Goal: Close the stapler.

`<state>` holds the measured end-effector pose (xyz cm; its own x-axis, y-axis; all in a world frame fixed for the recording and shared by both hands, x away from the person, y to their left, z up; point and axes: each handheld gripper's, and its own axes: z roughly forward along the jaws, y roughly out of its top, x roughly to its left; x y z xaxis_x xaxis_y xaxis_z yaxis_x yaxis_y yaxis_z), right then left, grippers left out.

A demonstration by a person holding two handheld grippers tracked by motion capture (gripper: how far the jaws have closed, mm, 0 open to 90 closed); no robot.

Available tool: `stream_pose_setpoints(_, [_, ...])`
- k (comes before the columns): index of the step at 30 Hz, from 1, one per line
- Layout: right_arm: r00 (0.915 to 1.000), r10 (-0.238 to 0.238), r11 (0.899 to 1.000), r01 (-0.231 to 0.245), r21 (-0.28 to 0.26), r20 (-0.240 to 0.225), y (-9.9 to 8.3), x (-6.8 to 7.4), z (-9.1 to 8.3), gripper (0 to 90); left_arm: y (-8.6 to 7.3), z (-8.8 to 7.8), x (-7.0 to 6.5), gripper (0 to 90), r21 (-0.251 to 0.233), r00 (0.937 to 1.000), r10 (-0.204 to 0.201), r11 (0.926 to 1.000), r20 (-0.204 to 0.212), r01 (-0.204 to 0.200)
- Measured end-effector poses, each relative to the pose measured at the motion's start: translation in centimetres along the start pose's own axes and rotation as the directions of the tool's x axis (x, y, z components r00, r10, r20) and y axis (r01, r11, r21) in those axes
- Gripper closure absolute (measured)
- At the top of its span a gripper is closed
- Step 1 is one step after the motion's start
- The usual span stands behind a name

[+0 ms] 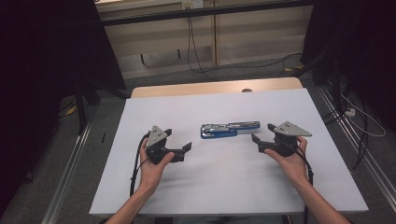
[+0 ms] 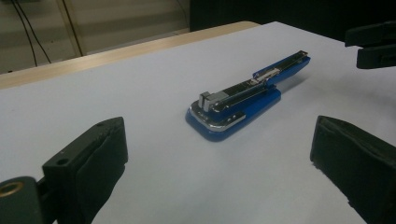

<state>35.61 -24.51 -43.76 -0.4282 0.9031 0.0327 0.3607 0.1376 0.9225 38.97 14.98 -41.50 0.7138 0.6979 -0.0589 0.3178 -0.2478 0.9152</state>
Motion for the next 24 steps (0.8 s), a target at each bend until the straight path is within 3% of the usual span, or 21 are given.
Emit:
stream_pose_setpoints(7, [0.9998, 0.014, 1.000, -0.014, 0.015, -0.011, 0.0, -0.6, 0.2, 36.8, 0.5, 1.8, 0.0, 4.0, -0.003, 0.9999, -0.015, 0.9999, 0.004, 0.015])
stream_pose_setpoints(10, [0.9998, 0.014, 1.000, -0.014, 0.025, -0.013, -0.1, -0.7, 0.4, 41.5, 0.7, 2.4, 0.1, 4.0, 0.005, 1.0000, 0.002, 1.0000, -0.004, -0.002])
stream_pose_setpoints(15, [0.9993, 0.026, 0.999, -0.025, 0.037, -0.026, -0.1, -0.8, 0.7, 46.7, 1.4, 3.1, 0.2, 4.0, -0.012, 1.0000, -0.008, 0.9999, -0.004, 0.008])
stream_pose_setpoints(24, [0.9989, 0.018, 0.999, -0.017, 0.033, -0.042, 0.7, -1.0, 0.9, 59.1, 2.4, 4.5, 0.1, 4.1, -0.005, 0.9998, 0.015, 0.9999, 0.013, -0.015])
